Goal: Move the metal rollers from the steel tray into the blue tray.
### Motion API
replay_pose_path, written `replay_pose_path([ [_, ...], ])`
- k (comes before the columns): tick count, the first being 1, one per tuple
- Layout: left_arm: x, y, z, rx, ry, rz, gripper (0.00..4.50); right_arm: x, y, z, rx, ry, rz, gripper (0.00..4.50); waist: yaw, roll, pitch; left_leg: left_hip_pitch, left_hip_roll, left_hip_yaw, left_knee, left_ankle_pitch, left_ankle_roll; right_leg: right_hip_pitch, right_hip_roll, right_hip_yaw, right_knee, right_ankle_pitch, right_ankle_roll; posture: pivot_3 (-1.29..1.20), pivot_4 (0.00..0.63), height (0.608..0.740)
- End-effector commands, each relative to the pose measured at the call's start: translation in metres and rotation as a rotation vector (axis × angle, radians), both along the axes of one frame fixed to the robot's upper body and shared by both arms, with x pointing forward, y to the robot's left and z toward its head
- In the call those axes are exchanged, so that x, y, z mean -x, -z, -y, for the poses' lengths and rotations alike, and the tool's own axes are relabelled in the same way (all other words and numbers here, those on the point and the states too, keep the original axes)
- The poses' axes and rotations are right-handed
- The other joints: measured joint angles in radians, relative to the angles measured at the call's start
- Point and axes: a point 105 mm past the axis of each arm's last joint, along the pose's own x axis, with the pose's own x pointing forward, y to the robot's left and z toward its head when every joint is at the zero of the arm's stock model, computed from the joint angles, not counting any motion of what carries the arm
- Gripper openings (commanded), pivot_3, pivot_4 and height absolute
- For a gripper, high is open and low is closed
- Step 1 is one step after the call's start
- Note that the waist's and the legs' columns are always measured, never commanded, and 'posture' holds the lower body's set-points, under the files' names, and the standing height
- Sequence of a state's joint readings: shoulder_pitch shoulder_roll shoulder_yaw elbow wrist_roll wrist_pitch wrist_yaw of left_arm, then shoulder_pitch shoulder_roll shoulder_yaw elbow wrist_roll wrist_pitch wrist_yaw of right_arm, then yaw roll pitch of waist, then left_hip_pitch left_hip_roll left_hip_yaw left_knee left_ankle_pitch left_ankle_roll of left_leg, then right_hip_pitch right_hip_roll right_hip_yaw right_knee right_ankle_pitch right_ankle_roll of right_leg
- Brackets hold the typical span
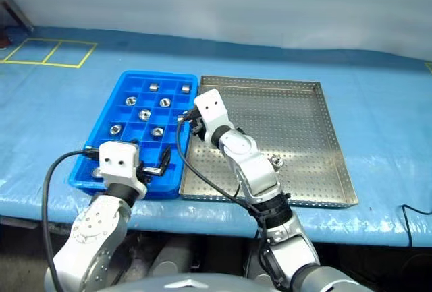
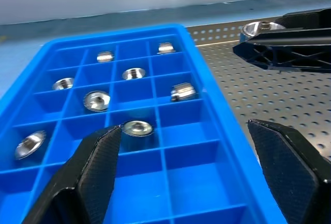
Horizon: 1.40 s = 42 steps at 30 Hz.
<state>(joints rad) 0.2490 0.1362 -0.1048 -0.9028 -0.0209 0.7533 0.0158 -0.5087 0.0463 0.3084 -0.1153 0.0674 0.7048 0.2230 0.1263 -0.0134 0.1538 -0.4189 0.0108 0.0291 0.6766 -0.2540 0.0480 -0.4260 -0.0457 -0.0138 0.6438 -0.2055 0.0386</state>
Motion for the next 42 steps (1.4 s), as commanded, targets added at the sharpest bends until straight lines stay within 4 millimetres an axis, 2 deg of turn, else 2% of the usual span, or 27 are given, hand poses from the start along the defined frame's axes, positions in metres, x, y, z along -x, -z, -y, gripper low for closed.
replay_pose_path([
  [1, 0.006, -0.014, -0.007, 0.003, -0.05, 0.067, 4.28, 0.008, -0.014, -0.019, -0.03, -0.083, 0.051, 1.71, 0.01, 0.0, 0.0, 0.0, 0.0, 0.0, 0.0, 0.0, 0.0, 0.0, 0.0, 0.0, 0.0, 0.0, 0.0, 0.41, 0.15, 0.74],
  [8, 0.013, -0.003, -0.009, 0.002, -0.05, 0.026, 4.28, 0.024, 0.008, -0.039, 0.009, -0.18, 0.001, 1.71, 0.031, 0.0, 0.0, 0.0, 0.0, -0.001, 0.0, 0.0, -0.001, -0.002, 0.0, -0.001, 0.0, -0.003, 0.003, 0.42, 0.15, 0.74],
  [17, 0.012, 0.002, 0.0, 0.019, -0.009, 0.014, 4.28, 0.036, 0.041, -0.034, 0.052, -0.194, -0.105, 1.71, 0.035, 0.0, 0.0, 0.0, 0.001, -0.001, 0.0, 0.0, -0.001, -0.002, 0.0, -0.001, -0.001, -0.004, 0.003, 0.39, 0.15, 0.74],
  [23, 0.01, 0.003, 0.007, 0.024, 0.04, 0.009, 4.28, 0.036, 0.035, -0.024, 0.033, -0.158, -0.097, 3.71, 0.033, 0.001, 0.0, 0.001, 0.001, -0.001, 0.0, 0.0, -0.001, -0.003, 0.0, -0.001, -0.001, -0.004, 0.002, 0.34, 0.15, 0.74],
  [25, 0.007, 0.003, 0.012, 0.027, 0.069, 0.011, 4.28, 0.032, 0.027, -0.01, 0.019, -0.1, -0.073, 4.36, 0.03, 0.001, 0.0, 0.001, 0.001, -0.001, 0.0, 0.0, -0.001, -0.002, 0.0, -0.001, -0.002, -0.004, 0.003, 0.31, 0.15, 0.74],
  [26, 0.006, 0.002, 0.015, 0.027, 0.084, 0.013, 4.28, 0.029, 0.022, -0.001, 0.013, -0.062, -0.059, 4.47, 0.029, 0.001, 0.0, 0.001, 0.001, -0.001, 0.0, 0.0, -0.001, -0.002, 0.0, -0.001, -0.002, -0.004, 0.003, 0.29, 0.15, 0.74],
  [28, 0.003, 0.001, 0.019, 0.03, 0.111, 0.014, 4.28, 0.025, 0.015, 0.015, -0.015, 0.009, -0.049, 4.47, 0.021, 0.001, 0.0, 0.001, 0.001, -0.001, 0.0, 0.0, -0.001, -0.003, 0.0, -0.001, -0.002, -0.004, 0.003, 0.26, 0.15, 0.74],
  [31, -0.002, 0.002, 0.032, 0.043, 0.191, 0.008, 4.28, 0.015, 0.005, 0.066, -0.045, 0.217, -0.025, 4.47, 0.01, 0.001, 0.0, -0.001, 0.001, -0.001, 0.0, 0.0, -0.001, -0.002, 0.0, -0.001, -0.001, -0.004, 0.002, 0.19, 0.15, 0.74],
  [33, -0.004, 0.002, 0.039, 0.05, 0.236, 0.002, 4.28, 0.013, 0.003, 0.086, -0.042, 0.306, -0.021, 4.47, -0.003, 0.001, 0.0, -0.003, 0.001, -0.001, 0.0, 0.0, -0.001, -0.002, 0.0, -0.001, -0.001, -0.001, -0.002, 0.15, 0.15, 0.74],
  [36, -0.005, 0.004, 0.061, 0.068, 0.37, -0.014, 4.28, 0.014, 0.006, 0.13, -0.049, 0.499, -0.031, 4.47, -0.033, 0.001, 0.0, -0.004, 0.001, -0.001, 0.0, 0.0, -0.001, -0.002, 0.0, -0.001, -0.001, -0.001, -0.002, 0.11, 0.15, 0.74],
  [39, -0.005, 0.004, 0.074, 0.064, 0.466, -0.027, 4.28, 0.021, 0.015, 0.148, -0.036, 0.581, -0.061, 4.47, -0.068, 0.002, 0.0, -0.004, 0.001, 0.0, 0.0, 0.0, -0.001, -0.003, 0.0, -0.001, -0.001, -0.001, -0.002, 0.05, 0.15, 0.74],
  [42, -0.005, 0.005, 0.084, 0.047, 0.537, -0.036, 4.28, 0.028, 0.023, 0.153, -0.036, 0.612, -0.096, 4.47, -0.104, 0.002, 0.0, -0.004, 0.001, 0.0, 0.0, 0.0, -0.001, -0.003, 0.001, 0.0, 0.0, -0.001, -0.002, 0.02, 0.15, 0.74],
])
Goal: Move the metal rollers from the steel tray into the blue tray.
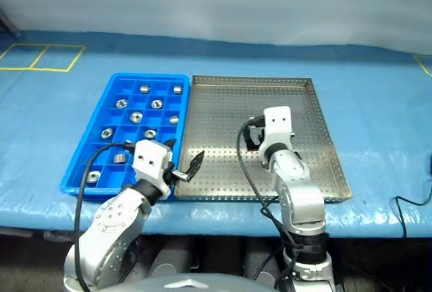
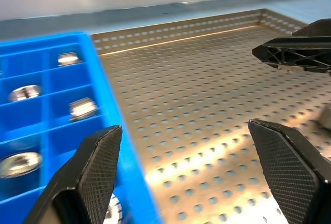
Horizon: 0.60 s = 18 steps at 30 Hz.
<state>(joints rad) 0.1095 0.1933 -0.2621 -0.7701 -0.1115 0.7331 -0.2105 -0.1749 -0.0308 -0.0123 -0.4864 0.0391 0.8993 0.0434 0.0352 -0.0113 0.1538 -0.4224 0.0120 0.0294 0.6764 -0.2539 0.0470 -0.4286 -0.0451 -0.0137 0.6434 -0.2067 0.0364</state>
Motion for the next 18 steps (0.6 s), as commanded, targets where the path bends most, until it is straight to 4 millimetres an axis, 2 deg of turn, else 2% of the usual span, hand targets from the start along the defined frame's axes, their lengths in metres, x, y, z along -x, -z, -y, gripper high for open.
replay_pose_path([
  [1, 0.003, -0.004, 0.012, 0.002, 0.087, 0.011, 4.28, 0.008, -0.007, 0.0, -0.019, 0.023, 0.023, 4.47, -0.022, 0.0, 0.0, 0.001, 0.001, 0.0, 0.0, 0.0, 0.0, 0.0, 0.0, 0.0, 0.0, 0.0, 0.0, 0.01, 0.15, 0.74],
  [7, 0.002, -0.004, 0.018, -0.007, 0.132, 0.006, 4.28, 0.018, 0.004, -0.01, -0.057, 0.012, -0.022, 4.47, -0.048, 0.0, 0.0, 0.004, 0.002, 0.002, 0.0, 0.0, 0.0, 0.002, 0.001, 0.002, 0.001, -0.003, 0.004, -0.01, 0.15, 0.74],
  [14, 0.003, -0.002, 0.022, -0.02, 0.157, -0.001, 4.28, 0.019, 0.036, -0.012, -0.062, 0.015, -0.121, 4.47, -0.049, 0.0, 0.0, 0.005, 0.002, 0.003, 0.0, 0.0, 0.0, 0.002, 0.001, 0.004, 0.001, -0.002, 0.004, -0.01, 0.15, 0.74],
  [18, 0.003, -0.001, 0.021, -0.026, 0.153, -0.001, 4.28, 0.02, 0.044, -0.014, -0.062, -0.009, -0.14, 4.47, -0.047, 0.0, 0.0, 0.005, 0.002, 0.003, 0.0, 0.0, 0.0, 0.002, 0.001, 0.004, 0.001, -0.002, 0.004, 0.01, 0.15, 0.74],
])
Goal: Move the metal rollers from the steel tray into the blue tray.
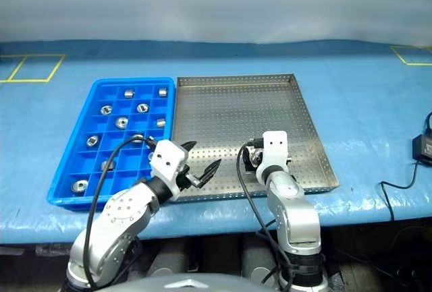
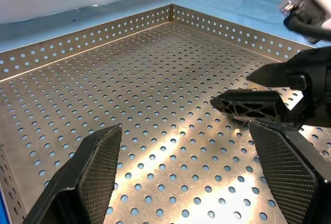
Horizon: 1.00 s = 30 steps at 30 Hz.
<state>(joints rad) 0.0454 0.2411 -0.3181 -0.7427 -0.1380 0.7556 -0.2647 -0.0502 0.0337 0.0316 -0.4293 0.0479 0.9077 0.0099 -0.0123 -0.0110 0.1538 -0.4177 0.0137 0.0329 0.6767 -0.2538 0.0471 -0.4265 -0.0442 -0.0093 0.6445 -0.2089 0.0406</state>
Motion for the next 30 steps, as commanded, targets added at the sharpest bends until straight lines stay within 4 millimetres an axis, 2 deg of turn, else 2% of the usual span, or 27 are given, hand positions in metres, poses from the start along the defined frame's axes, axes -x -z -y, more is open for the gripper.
replay_pose_path([
  [1, 0.001, -0.003, 0.003, 0.009, 0.014, 0.011, 4.28, -0.002, -0.009, -0.002, -0.013, -0.021, 0.052, 4.3, 0.0, 0.0, 0.0, 0.0, 0.0, 0.0, 0.0, 0.0, 0.0, 0.0, 0.0, 0.0, 0.0, 0.0, 0.0, 0.01, 0.15, 0.74],
  [3, 0.001, -0.003, 0.002, 0.009, 0.005, 0.01, 4.28, -0.002, -0.012, -0.004, -0.03, -0.034, 0.066, 3.87, 0.001, 0.0, 0.0, 0.0, 0.0, 0.0, 0.0, 0.0, 0.0, 0.0, 0.0, 0.0, 0.0, 0.0, 0.0, 0.02, 0.15, 0.74],
  [9, 0.0, -0.002, -0.003, -0.001, -0.036, 0.017, 4.28, -0.002, -0.024, -0.011, -0.02, -0.09, 0.103, 1.8, 0.003, 0.0, 0.0, 0.0, 0.0, 0.0, 0.0, 0.0, 0.0, 0.0, 0.0, 0.0, 0.0, 0.0, 0.0, 0.05, 0.15, 0.74],
  [10, -0.001, -0.002, -0.004, -0.006, -0.05, 0.019, 4.28, -0.002, -0.026, -0.011, -0.02, -0.096, 0.106, 1.67, 0.004, 0.0, 0.0, 0.0, 0.0, 0.0, 0.0, 0.0, 0.0, 0.0, 0.0, 0.0, 0.0, 0.0, 0.0, 0.05, 0.15, 0.74],
  [17, -0.002, -0.002, -0.015, -0.001, -0.131, 0.026, 4.28, -0.001, -0.043, -0.026, -0.005, -0.208, 0.146, 1.68, 0.012, 0.0, 0.0, 0.0, 0.0, 0.0, 0.0, 0.0, 0.0, 0.0, 0.0, 0.0, 0.0, 0.0, 0.001, 0.12, 0.15, 0.74],
  [21, -0.005, -0.006, -0.03, 0.008, -0.263, 0.06, 4.28, -0.014, -0.071, -0.056, -0.032, -0.314, 0.239, 1.68, 0.019, 0.0, 0.0, 0.0, 0.0, 0.0, 0.0, 0.0, 0.0, 0.0, 0.001, 0.0, 0.0, 0.0, 0.001, 0.17, 0.15, 0.74],
  [24, -0.005, -0.01, -0.047, 0.023, -0.389, 0.086, 4.28, -0.018, -0.086, -0.087, -0.059, -0.433, 0.288, 1.68, 0.038, 0.0, 0.0, 0.001, 0.001, -0.001, 0.0, 0.0, 0.0, 0.0, 0.001, -0.001, 0.001, 0.0, 0.001, 0.22, 0.15, 0.74],
  [30, 0.009, -0.01, -0.075, 0.003, -0.569, 0.104, 4.28, -0.013, -0.095, -0.138, -0.097, -0.646, 0.312, 1.68, 0.089, 0.0, 0.0, 0.0, 0.0, -0.002, -0.003, 0.0, 0.0, 0.0, 0.001, -0.002, -0.001, 0.003, -0.003, 0.35, 0.15, 0.74],
])
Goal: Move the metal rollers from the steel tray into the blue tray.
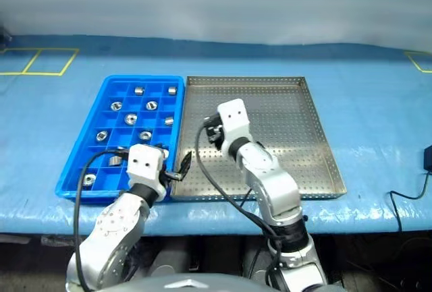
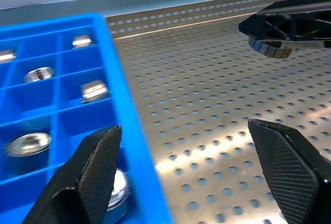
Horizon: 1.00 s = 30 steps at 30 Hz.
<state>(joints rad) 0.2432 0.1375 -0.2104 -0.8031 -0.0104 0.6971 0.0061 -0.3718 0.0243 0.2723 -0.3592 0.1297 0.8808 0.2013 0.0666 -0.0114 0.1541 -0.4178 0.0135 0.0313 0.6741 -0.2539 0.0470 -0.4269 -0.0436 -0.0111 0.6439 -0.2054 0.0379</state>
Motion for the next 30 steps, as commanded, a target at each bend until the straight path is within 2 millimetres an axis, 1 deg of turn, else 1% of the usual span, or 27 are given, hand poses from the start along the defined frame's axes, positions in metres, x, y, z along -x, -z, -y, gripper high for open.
replay_pose_path([
  [1, 0.012, -0.018, -0.015, -0.006, -0.108, 0.083, 4.28, 0.009, -0.015, -0.03, -0.045, -0.138, 0.052, 1.68, 0.019, 0.0, 0.0, 0.0, 0.0, 0.0, 0.0, 0.0, 0.0, 0.0, 0.0, 0.0, 0.0, 0.0, 0.0, 0.37, 0.15, 0.74],
  [3, 0.02, -0.016, -0.023, -0.012, -0.162, 0.078, 4.28, 0.015, -0.015, -0.043, -0.048, -0.2, 0.051, 1.68, 0.031, 0.0, 0.0, -0.001, -0.001, 0.0, 0.0, 0.0, 0.0, 0.0, -0.001, 0.0, -0.001, -0.001, 0.0, 0.4, 0.15, 0.74],
  [7, 0.034, -0.012, -0.026, -0.02, -0.212, 0.071, 4.28, 0.024, -0.012, -0.062, -0.059, -0.288, 0.04, 1.68, 0.068, 0.0, 0.0, -0.001, -0.001, -0.001, 0.0, 0.0, 0.0, -0.001, -0.001, -0.002, -0.001, -0.005, 0.002, 0.47, 0.15, 0.74],
  [11, 0.04, -0.014, -0.024, -0.034, -0.215, 0.094, 4.28, 0.03, -0.008, -0.071, -0.059, -0.34, 0.028, 1.68, 0.107, 0.0, 0.001, 0.0, 0.0, -0.002, 0.0, -0.001, -0.001, -0.003, -0.002, -0.005, -0.002, -0.006, 0.002, 0.5, 0.15, 0.74],
  [14, 0.045, -0.014, -0.024, -0.026, -0.224, 0.101, 4.28, 0.035, -0.001, -0.078, -0.049, -0.377, 0.009, 1.68, 0.133, 0.001, 0.001, 0.0, 0.001, -0.002, 0.0, -0.001, -0.001, -0.003, -0.002, -0.005, -0.002, -0.006, 0.001, 0.51, 0.15, 0.74],
  [21, 0.048, -0.011, -0.022, -0.03, -0.221, 0.092, 4.28, 0.041, 0.012, -0.087, -0.031, -0.413, -0.021, 1.68, 0.188, 0.001, 0.001, -0.002, 0.002, -0.002, -0.001, -0.002, -0.002, -0.004, -0.001, -0.008, -0.002, -0.007, 0.0, 0.5, 0.15, 0.74],
  [27, 0.047, -0.01, -0.018, -0.029, -0.197, 0.085, 4.28, 0.04, 0.027, -0.083, -0.005, -0.399, -0.064, 1.68, 0.222, 0.001, 0.001, -0.003, 0.003, -0.002, -0.001, -0.002, -0.003, -0.006, 0.0, -0.011, -0.003, -0.007, 0.0, 0.48, 0.15, 0.74],
  [29, 0.046, -0.009, -0.015, -0.026, -0.176, 0.079, 4.28, 0.04, 0.031, -0.08, 0.0, -0.392, -0.079, 2.42, 0.23, 0.001, 0.001, -0.003, 0.003, -0.002, -0.001, -0.003, -0.003, -0.006, 0.0, -0.011, -0.003, -0.007, 0.0, 0.47, 0.15, 0.74],
  [30, 0.046, -0.009, -0.014, -0.024, -0.17, 0.077, 4.28, 0.04, 0.032, -0.078, 0.001, -0.389, -0.081, 2.67, 0.234, 0.001, 0.001, -0.003, 0.003, -0.002, -0.001, -0.003, -0.003, -0.006, 0.0, -0.011, -0.003, -0.007, 0.0, 0.46, 0.15, 0.74],
])
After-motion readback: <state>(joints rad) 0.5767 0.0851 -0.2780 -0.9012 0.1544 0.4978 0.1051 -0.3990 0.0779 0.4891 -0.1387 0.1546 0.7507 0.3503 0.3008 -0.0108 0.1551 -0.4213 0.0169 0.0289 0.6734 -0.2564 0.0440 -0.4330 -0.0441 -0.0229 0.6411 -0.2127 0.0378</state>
